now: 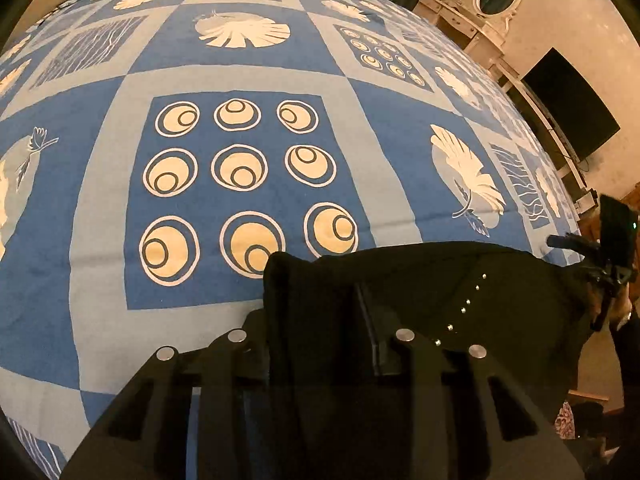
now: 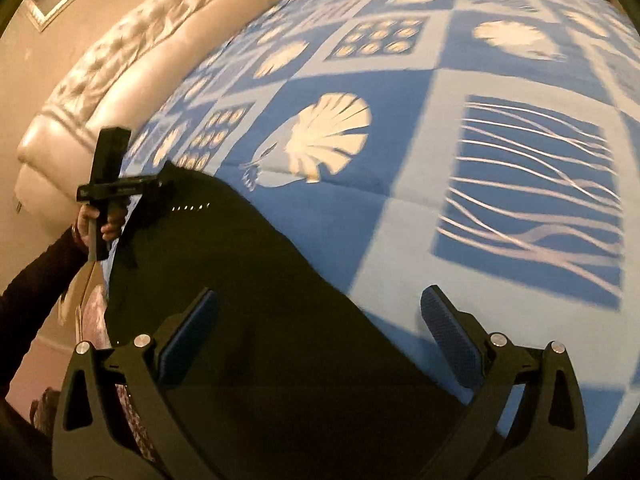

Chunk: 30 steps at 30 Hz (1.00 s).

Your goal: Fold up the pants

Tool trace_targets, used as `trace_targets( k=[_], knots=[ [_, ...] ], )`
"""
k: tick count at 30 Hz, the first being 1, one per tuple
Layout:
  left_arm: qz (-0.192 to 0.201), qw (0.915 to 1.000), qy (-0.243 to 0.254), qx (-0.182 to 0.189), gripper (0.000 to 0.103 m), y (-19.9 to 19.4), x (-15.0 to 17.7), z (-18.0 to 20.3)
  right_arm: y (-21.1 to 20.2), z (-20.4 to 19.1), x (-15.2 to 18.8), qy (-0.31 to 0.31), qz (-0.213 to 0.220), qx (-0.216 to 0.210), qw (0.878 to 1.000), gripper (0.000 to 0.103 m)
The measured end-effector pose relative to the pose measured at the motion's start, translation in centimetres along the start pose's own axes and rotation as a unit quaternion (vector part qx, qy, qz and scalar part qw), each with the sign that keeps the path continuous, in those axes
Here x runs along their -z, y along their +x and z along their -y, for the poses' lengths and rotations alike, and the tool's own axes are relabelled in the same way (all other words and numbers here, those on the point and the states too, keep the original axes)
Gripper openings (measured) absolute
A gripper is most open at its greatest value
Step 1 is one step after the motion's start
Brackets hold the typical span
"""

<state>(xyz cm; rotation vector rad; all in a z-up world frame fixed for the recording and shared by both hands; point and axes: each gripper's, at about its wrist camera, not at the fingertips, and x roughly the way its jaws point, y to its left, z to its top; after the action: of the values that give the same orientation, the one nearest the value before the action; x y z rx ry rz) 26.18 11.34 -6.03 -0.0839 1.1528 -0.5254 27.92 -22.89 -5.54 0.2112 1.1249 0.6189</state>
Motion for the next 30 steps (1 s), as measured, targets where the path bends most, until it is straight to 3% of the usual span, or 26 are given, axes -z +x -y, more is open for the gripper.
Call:
trace_targets(
  k=[1, 2, 3, 5, 7, 8, 9, 10, 11, 18, 24, 30],
  knots=[
    [0.0, 1.0, 0.002, -0.001, 0.034, 0.1, 0.0, -0.1, 0.9, -0.3, -0.5, -0.01, -0.014, -0.002, 1.0, 0.1],
    [-0.003, 1.0, 0.002, -0.001, 0.034, 0.2, 0.0, -0.1, 1.6, -0.5, -0.9, -0.018, -0.027, -0.005, 0.999, 0.089],
    [-0.006, 1.0, 0.003, 0.0, 0.034, 0.3, 0.0, -0.1, 2.6, -0.9, -1.2, -0.028, -0.046, -0.012, 0.998, 0.06],
    [-0.013, 0.9999, 0.0, 0.001, 0.034, 0.2, -0.2, -0.3, 4.0, -1.6, -1.5, -0.042, -0.084, -0.021, 0.995, 0.026],
    [-0.019, 0.9998, 0.0, -0.003, 0.033, 0.1, -0.4, -0.2, 5.0, -2.4, -1.5, -0.062, -0.11, -0.001, 0.992, 0.021],
    [-0.019, 0.9998, 0.001, -0.006, 0.031, 0.1, -0.4, -0.1, 4.9, -2.6, -1.7, -0.067, -0.115, 0.003, 0.991, 0.013],
    [-0.017, 0.9998, 0.005, -0.007, 0.024, 0.0, -0.5, 0.2, 4.7, -2.7, -1.9, -0.064, -0.116, 0.0, 0.991, 0.008],
    [-0.013, 0.9999, 0.007, -0.004, 0.015, -0.2, -0.5, 0.3, 4.4, -2.6, -2.0, -0.062, -0.114, -0.002, 0.992, 0.008],
    [-0.004, 1.0, 0.009, 0.001, 0.013, -0.6, -0.5, 0.5, 3.6, -3.0, -2.0, -0.068, -0.102, 0.004, 0.992, 0.007],
    [0.089, 0.9911, 0.013, 0.098, 0.011, -6.4, 1.4, 1.1, -2.3, -7.7, -0.4, -0.126, -0.009, 0.033, 0.991, 0.007],
    [0.129, 0.9801, 0.009, 0.151, 0.011, -11.0, 5.3, 1.8, -6.7, -13.9, 5.3, -0.183, 0.047, 0.059, 0.98, 0.007],
    [0.138, 0.976, 0.009, 0.168, 0.012, -14.5, 12.0, 2.1, -6.2, -18.7, 12.4, -0.23, 0.053, 0.09, 0.968, 0.007]
  ],
)
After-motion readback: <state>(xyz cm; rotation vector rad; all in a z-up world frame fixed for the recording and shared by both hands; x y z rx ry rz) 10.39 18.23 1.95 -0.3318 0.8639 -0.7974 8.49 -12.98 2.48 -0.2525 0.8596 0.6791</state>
